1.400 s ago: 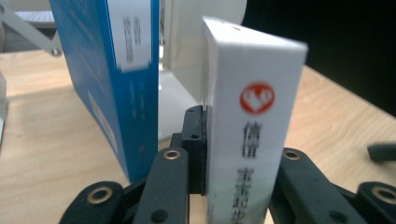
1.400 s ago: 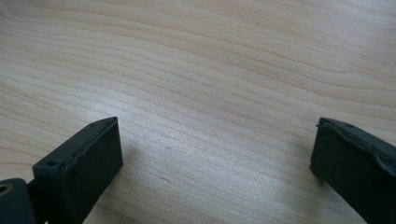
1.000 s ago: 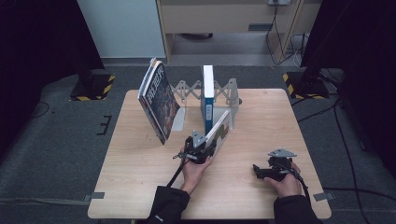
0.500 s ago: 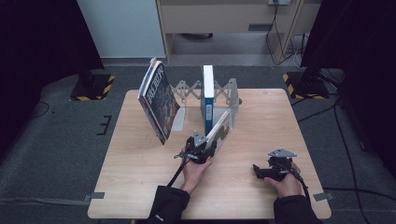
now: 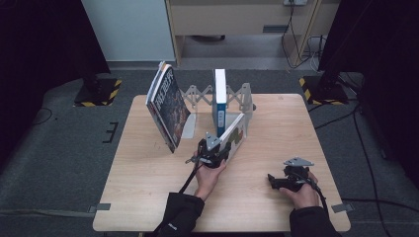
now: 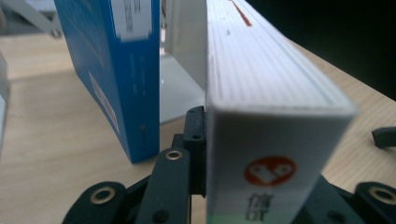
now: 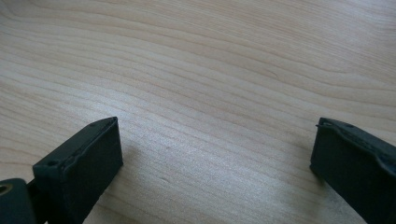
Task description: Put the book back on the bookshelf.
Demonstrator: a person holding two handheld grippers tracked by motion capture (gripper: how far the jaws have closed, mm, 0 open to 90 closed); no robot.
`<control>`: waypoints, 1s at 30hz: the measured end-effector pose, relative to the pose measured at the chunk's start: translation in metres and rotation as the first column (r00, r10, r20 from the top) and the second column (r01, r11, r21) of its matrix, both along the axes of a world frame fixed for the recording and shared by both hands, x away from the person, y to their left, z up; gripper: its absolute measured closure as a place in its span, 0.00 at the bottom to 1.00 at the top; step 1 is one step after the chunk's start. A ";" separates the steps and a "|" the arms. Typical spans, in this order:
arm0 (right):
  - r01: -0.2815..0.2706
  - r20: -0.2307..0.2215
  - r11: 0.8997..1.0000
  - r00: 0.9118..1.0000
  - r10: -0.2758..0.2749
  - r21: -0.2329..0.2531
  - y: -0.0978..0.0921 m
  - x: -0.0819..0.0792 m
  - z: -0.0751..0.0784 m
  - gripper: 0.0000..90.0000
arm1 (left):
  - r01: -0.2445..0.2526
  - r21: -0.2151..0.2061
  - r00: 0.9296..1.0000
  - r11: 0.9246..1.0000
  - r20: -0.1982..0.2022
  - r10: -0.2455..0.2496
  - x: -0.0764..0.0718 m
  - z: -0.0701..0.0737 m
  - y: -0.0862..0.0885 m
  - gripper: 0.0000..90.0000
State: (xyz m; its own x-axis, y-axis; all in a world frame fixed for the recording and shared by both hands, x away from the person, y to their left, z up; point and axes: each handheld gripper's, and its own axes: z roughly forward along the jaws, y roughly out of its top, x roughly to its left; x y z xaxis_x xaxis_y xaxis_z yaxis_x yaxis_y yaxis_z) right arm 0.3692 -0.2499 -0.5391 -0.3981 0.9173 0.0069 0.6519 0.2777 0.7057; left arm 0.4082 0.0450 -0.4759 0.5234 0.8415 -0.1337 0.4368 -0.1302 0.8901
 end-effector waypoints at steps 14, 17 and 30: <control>0.000 0.000 1.000 1.000 0.000 0.000 0.000 0.000 0.000 0.03 | -0.045 -0.016 0.999 0.999 0.004 0.045 0.026 0.001 -0.011 0.83; 0.000 0.000 1.000 1.000 0.000 0.000 0.000 0.000 0.000 0.03 | -0.043 -0.025 0.999 0.999 -0.006 0.043 0.028 -0.003 -0.013 0.83; 0.001 0.000 1.000 1.000 -0.001 -0.001 0.000 0.000 0.000 0.02 | -0.042 0.003 0.999 0.999 0.019 0.042 0.028 -0.009 -0.020 0.83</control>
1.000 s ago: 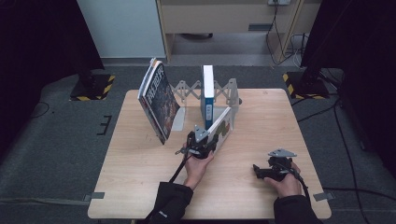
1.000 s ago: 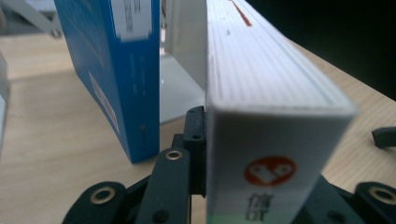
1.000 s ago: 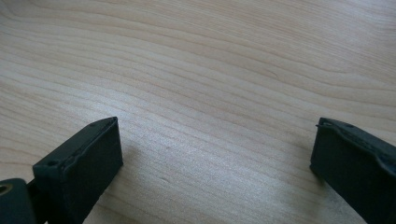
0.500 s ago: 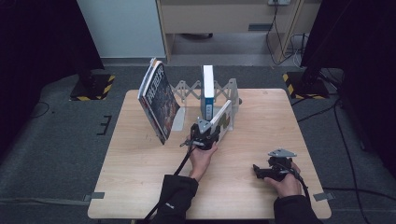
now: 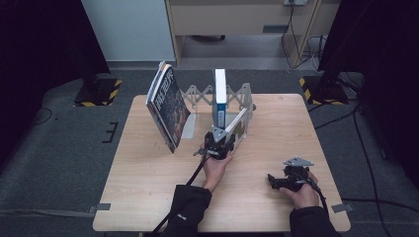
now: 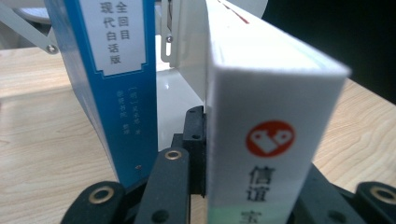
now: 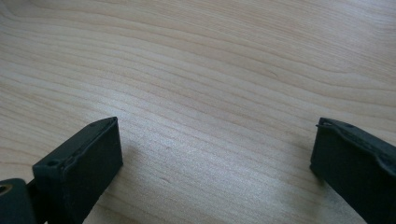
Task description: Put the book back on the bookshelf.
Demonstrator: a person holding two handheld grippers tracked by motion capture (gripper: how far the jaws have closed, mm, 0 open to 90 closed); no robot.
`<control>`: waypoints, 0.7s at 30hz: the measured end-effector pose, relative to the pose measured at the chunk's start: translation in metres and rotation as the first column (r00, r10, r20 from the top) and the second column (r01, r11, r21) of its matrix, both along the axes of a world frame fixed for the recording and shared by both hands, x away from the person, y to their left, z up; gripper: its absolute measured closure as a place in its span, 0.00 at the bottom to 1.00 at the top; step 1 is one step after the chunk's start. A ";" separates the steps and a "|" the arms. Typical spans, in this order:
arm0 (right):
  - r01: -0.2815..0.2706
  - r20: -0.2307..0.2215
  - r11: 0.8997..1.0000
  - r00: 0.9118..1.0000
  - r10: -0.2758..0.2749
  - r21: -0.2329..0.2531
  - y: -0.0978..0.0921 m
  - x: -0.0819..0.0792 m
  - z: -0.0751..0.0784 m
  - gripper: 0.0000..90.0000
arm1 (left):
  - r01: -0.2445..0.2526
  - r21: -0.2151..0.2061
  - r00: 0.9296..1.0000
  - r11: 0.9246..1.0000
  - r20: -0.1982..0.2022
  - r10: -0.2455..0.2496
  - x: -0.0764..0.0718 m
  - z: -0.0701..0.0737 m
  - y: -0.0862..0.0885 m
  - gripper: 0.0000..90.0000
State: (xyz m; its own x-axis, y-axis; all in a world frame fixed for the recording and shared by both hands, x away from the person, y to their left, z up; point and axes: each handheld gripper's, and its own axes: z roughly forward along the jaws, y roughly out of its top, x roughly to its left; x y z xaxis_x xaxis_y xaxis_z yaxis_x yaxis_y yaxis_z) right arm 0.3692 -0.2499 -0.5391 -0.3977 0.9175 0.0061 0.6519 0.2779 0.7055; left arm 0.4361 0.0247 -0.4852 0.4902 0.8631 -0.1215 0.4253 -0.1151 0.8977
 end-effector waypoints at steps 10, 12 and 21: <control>-0.001 0.001 1.000 1.000 0.001 0.000 0.000 0.000 0.000 0.02 | 0.011 -0.002 1.000 1.000 -0.012 -0.011 0.002 -0.005 -0.003 0.81; -0.001 0.000 1.000 1.000 0.001 0.000 0.000 0.000 0.000 0.02 | 0.026 -0.010 1.000 1.000 -0.002 -0.026 -0.001 -0.007 0.000 0.80; -0.002 -0.001 1.000 1.000 0.002 -0.001 0.000 0.000 0.000 0.02 | 0.083 -0.032 0.996 0.996 0.035 -0.081 -0.026 0.002 0.017 0.75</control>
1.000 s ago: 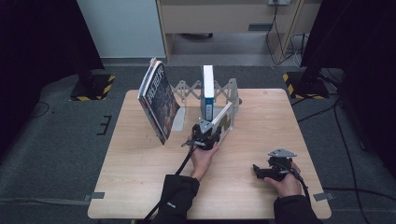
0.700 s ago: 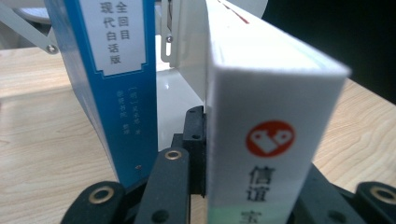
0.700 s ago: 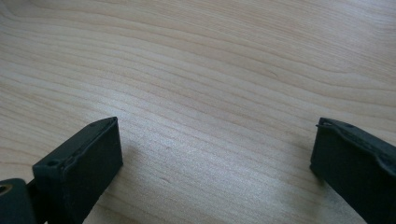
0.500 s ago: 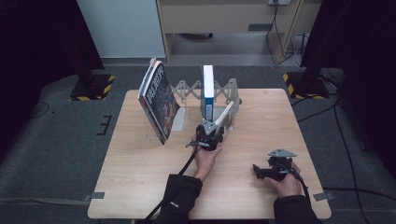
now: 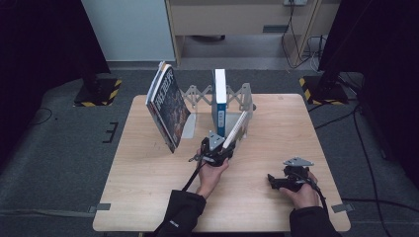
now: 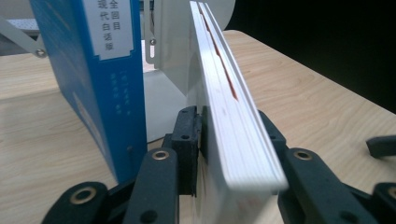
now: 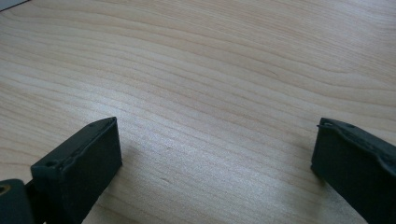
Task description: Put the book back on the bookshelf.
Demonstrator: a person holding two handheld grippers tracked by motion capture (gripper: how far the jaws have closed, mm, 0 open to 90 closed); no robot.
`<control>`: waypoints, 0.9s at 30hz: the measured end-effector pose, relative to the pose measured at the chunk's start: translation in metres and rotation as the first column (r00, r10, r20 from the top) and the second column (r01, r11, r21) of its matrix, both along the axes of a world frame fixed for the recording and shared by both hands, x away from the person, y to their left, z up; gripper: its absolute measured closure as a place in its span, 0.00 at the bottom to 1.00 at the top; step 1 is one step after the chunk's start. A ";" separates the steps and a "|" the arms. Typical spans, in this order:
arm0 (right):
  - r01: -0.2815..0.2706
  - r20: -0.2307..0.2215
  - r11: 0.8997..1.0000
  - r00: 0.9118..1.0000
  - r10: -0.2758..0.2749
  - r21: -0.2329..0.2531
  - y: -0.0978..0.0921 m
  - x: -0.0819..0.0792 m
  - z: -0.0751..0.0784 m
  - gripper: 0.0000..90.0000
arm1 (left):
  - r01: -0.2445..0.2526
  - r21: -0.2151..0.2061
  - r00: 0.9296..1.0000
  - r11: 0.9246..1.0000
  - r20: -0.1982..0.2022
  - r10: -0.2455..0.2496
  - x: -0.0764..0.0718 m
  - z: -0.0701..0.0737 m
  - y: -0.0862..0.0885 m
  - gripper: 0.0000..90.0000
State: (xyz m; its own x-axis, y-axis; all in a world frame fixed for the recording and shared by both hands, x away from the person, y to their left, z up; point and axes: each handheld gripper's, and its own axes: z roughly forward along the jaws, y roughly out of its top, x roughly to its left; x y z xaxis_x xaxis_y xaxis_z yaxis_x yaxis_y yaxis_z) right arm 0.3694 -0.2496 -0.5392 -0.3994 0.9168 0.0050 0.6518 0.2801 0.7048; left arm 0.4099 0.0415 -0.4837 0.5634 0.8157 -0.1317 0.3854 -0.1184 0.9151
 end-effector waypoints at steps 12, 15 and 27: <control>0.000 0.000 1.000 1.000 0.000 0.000 0.000 0.000 0.000 0.02 | -0.055 0.012 0.998 0.998 0.012 0.055 -0.012 -0.001 0.003 0.81; 0.000 0.000 1.000 1.000 0.000 0.000 0.000 0.000 0.000 0.02 | -0.062 0.016 0.998 0.998 0.025 0.061 -0.012 -0.002 -0.001 0.82; 0.007 0.001 1.000 1.000 -0.007 0.002 0.001 0.000 0.000 0.02 | -0.097 0.017 0.995 0.995 0.028 0.096 0.003 -0.001 -0.013 0.81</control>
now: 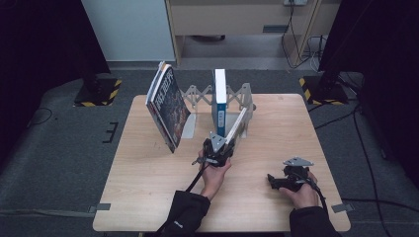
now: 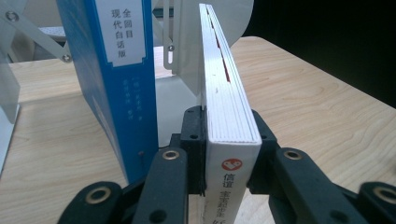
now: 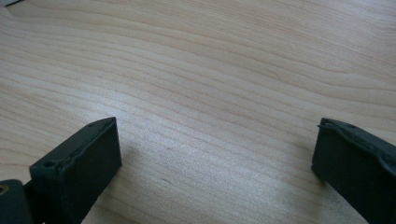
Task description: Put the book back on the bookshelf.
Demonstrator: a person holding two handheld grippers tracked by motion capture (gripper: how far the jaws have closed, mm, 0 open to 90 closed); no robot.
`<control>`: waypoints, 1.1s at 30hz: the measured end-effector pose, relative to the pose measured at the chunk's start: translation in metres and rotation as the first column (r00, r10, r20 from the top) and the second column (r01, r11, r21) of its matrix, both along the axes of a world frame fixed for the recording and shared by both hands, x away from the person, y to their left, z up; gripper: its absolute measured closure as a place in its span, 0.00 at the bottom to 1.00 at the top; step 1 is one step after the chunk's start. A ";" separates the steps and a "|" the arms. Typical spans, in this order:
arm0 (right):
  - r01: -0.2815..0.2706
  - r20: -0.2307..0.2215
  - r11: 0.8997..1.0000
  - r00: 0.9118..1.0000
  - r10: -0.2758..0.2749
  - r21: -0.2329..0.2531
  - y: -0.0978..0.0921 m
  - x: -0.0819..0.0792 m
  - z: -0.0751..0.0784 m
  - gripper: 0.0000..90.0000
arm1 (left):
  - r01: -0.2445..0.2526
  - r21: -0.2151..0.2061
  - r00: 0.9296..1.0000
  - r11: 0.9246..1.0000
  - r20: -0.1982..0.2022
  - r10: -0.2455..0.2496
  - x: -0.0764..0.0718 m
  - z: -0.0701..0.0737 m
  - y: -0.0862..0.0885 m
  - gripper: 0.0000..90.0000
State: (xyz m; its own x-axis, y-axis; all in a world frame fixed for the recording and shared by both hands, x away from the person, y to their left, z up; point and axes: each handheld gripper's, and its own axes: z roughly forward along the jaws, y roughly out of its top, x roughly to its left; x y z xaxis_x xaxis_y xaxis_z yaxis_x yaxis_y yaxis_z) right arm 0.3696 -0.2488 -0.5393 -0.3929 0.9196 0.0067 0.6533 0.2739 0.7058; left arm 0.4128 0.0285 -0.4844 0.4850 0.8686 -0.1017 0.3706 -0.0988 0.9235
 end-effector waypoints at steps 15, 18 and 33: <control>0.000 -0.001 1.000 1.000 0.000 0.001 0.000 0.000 0.000 0.01 | 0.146 -0.047 0.989 0.988 -0.001 -0.146 -0.009 -0.007 0.014 0.73; 0.002 0.000 1.000 1.000 -0.002 0.001 0.000 0.000 0.000 0.01 | 0.140 -0.055 0.990 0.989 -0.019 -0.141 -0.009 -0.007 0.018 0.76; 0.001 -0.002 1.000 1.000 -0.001 0.001 0.000 0.000 0.000 0.01 | 0.159 -0.063 0.986 0.985 -0.041 -0.162 0.014 -0.002 -0.005 0.74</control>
State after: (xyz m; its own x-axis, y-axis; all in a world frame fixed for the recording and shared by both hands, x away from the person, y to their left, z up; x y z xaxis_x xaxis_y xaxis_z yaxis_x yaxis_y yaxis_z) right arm 0.3696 -0.2485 -0.5393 -0.3917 0.9200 0.0082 0.6550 0.2726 0.7048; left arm 0.4266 0.0237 -0.4867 0.6111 0.7717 -0.1762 0.3961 -0.1054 0.9121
